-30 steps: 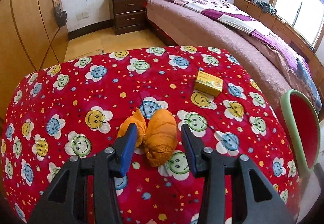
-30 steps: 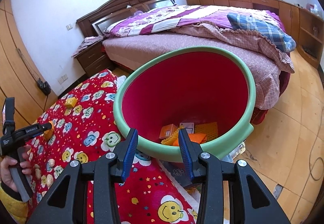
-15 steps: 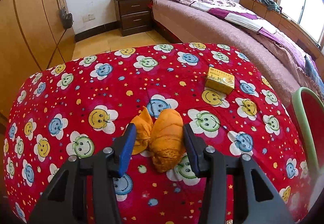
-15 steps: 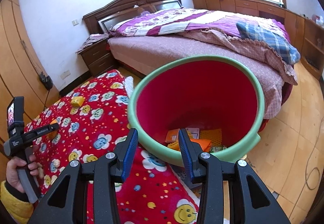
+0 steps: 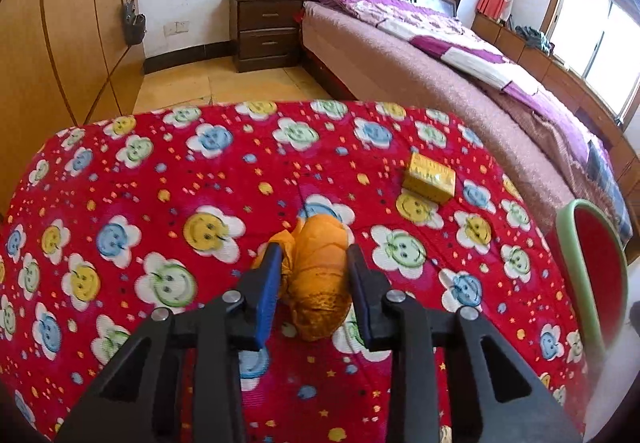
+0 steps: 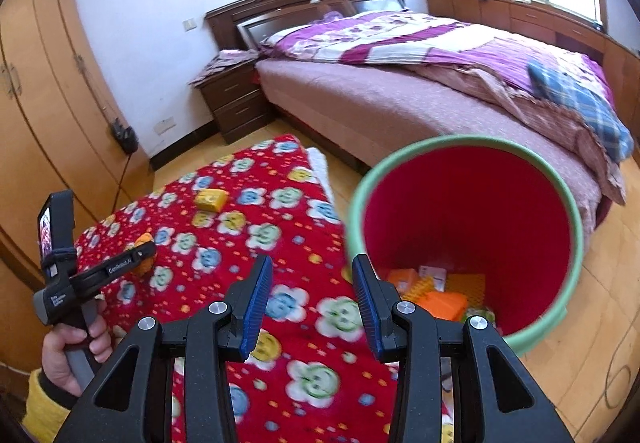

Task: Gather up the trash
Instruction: 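Grasp the yellow cardboard box with the right tool while the left tool holds the orange cloth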

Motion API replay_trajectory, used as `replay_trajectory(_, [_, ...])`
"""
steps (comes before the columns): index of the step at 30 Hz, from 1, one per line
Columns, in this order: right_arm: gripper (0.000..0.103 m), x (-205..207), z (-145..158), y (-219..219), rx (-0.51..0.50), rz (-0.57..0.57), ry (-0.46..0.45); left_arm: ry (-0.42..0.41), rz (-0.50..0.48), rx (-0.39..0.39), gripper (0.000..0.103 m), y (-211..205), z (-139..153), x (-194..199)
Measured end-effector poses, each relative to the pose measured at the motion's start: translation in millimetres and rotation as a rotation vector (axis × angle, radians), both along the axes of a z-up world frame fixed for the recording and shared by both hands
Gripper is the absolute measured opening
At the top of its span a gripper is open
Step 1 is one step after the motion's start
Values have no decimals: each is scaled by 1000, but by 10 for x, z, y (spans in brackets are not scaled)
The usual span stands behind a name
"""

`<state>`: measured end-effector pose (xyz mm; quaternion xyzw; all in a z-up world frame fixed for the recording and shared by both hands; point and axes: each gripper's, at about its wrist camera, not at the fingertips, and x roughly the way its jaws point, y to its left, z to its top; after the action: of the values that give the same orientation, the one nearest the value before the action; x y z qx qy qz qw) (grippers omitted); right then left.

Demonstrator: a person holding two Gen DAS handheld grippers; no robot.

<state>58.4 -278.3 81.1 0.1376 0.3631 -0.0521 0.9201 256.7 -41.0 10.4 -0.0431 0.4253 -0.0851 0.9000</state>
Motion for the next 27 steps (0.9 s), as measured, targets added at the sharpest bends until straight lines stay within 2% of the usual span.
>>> replay_trajectory(6, [42,330,24,231,-11,62,9,-66,28,19,33,225,285,77])
replay_trajectory(10, [42,622,-38,407,-17,111,27,-93,81,26,33,431,369,186])
replay_trajectory(16, [42,1101,-223,646,-21,164,50,-102,145,21,33,612,278,259])
replay_trajectory(23, [42,1638,-521,808,48,196,89,-49,170,-1,33,730,118,355])
replay_trajectory(25, [46,1749,-584,871,50,202,100,-47,173,-6,33,741,105,344])
replay_trajectory(26, [55,1787,-612,891,51,207,105,-46,173,-10,33,744,103,341])
replay_trajectory(27, [58,1826,-636,922,51,211,106,-44,172,-15,33,749,98,338])
